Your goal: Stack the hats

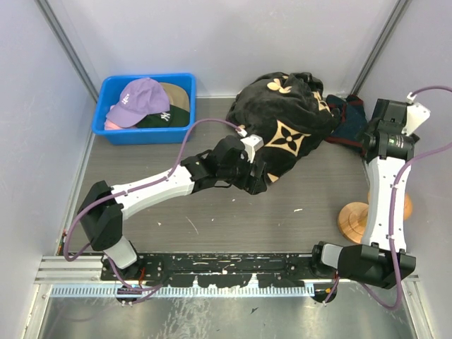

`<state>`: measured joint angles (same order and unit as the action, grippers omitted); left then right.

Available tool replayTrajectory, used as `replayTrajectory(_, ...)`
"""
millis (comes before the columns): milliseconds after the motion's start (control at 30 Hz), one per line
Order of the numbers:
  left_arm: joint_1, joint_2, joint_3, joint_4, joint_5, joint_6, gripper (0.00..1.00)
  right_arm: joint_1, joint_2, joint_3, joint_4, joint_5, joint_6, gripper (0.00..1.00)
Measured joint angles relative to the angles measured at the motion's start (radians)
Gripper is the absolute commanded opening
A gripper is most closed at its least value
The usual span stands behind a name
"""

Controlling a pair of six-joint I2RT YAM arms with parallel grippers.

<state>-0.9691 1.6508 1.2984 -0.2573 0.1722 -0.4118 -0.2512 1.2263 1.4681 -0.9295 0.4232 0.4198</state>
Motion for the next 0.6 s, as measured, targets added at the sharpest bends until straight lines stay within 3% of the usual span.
replayTrajectory(167,0.000,-0.022,-0.016,-0.019,0.001,0.005,0.82,-0.058,-0.027,-0.067,-0.056,0.145,0.026,0.82)
replayTrajectory(300,0.000,-0.052,-0.043,-0.041,0.001,0.018,0.82,-0.101,-0.054,-0.146,-0.071,0.198,0.043,0.90)
replayTrajectory(600,0.000,-0.064,-0.066,-0.064,0.002,0.037,0.83,-0.147,-0.112,-0.267,-0.077,0.344,0.086,0.97)
